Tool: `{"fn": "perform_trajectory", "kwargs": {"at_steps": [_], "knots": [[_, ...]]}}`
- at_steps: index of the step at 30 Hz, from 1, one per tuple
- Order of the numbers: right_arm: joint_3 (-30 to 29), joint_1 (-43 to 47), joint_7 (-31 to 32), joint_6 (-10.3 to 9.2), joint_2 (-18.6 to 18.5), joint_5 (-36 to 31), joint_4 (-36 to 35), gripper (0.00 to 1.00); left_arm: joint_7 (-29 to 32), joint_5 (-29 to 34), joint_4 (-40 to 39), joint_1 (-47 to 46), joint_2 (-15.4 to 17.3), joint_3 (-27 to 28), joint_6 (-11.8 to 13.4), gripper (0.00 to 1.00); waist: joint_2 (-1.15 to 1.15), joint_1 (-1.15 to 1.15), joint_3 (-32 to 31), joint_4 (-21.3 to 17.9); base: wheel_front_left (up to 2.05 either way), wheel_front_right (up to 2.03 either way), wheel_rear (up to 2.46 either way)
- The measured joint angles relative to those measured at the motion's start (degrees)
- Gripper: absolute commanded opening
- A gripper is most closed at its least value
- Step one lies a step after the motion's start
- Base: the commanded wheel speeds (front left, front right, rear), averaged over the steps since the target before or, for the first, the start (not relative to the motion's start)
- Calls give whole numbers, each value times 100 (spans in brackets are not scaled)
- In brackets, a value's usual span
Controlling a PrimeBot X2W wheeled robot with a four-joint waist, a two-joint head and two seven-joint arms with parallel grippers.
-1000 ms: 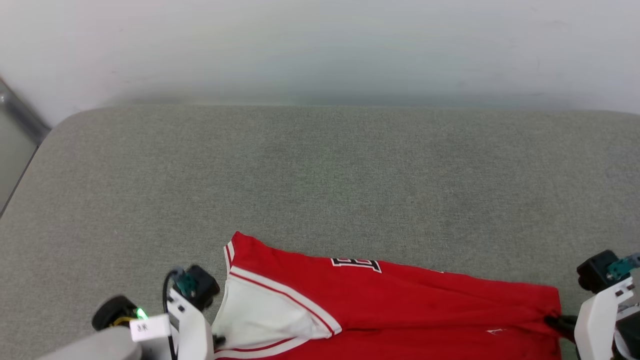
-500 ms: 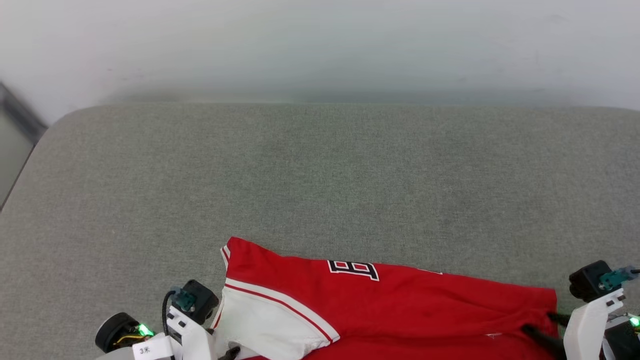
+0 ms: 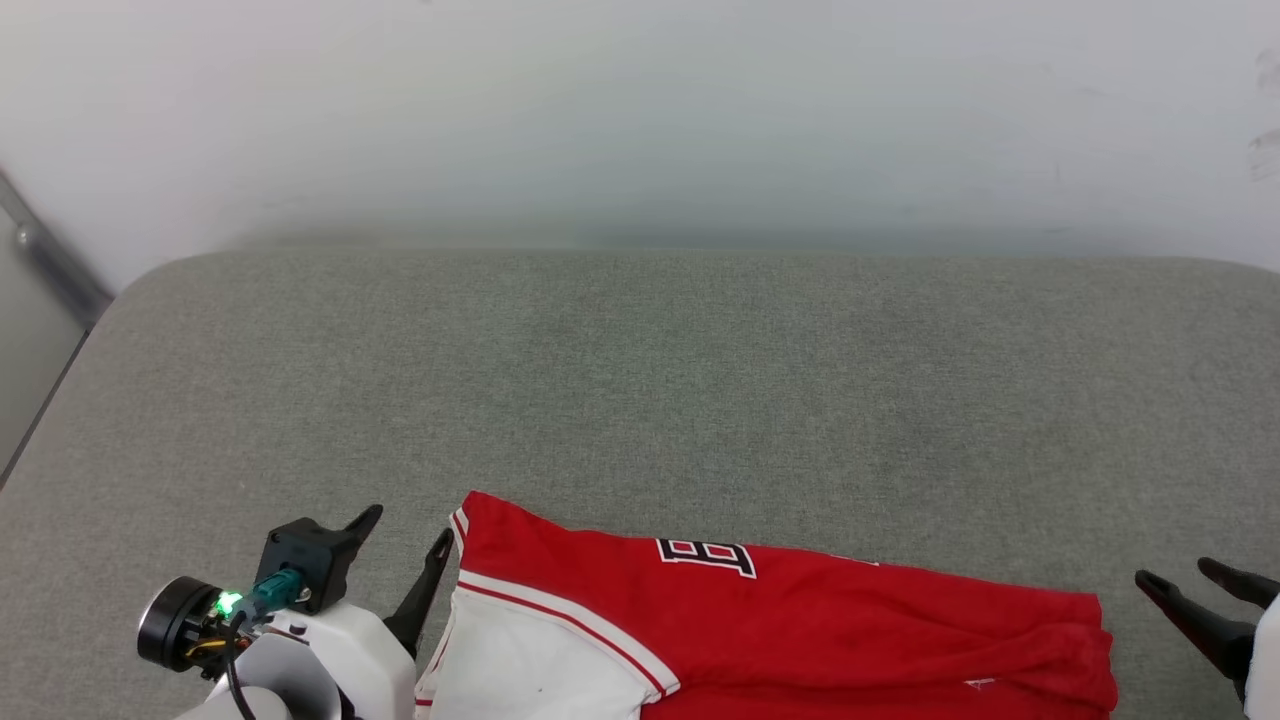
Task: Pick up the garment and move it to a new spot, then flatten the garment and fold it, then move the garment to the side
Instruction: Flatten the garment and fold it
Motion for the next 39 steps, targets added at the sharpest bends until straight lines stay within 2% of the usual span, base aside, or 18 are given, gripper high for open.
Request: {"fn": "perform_trajectory", "kwargs": {"at_steps": [4,9,11,15,22,32,37,38,39], "knots": [[-546,172,126,0,193,367,153,100,-522,188,154,172,-180,271,441,100,0,0,35,9,0,0,0],[-969,332,345,0,399,599,436,100,-660,645,286,486,-541,864,867,100,0,0,137,60,0,0,0],[-1028,354,450,0,520,668,560,100,-662,1017,237,652,-723,1235,967,100,0,0,176,90,0,0,0],[-1065,371,649,0,754,755,767,100,-664,1673,138,1157,-1105,1852,1012,100,0,0,247,158,0,0,0],[-887,402,954,0,1174,918,1034,100,-670,2627,67,1828,-1758,2866,822,100,0,0,346,291,0,0,0],[-479,263,1126,0,1516,1162,1110,100,-672,3576,134,2324,-2538,3817,242,100,0,0,436,429,0,0,0],[-266,156,1128,0,1550,1200,1215,100,-672,3913,162,2440,-2862,4135,-31,100,0,0,444,478,0,0,0],[-212,130,1128,0,1545,1201,1227,43,-672,3976,171,2470,-2921,4196,-86,100,0,0,444,485,0,0,0],[-186,113,1112,0,1543,1203,1239,6,-672,4035,180,2489,-2970,4244,-140,100,0,0,443,490,0,0,0]]}}
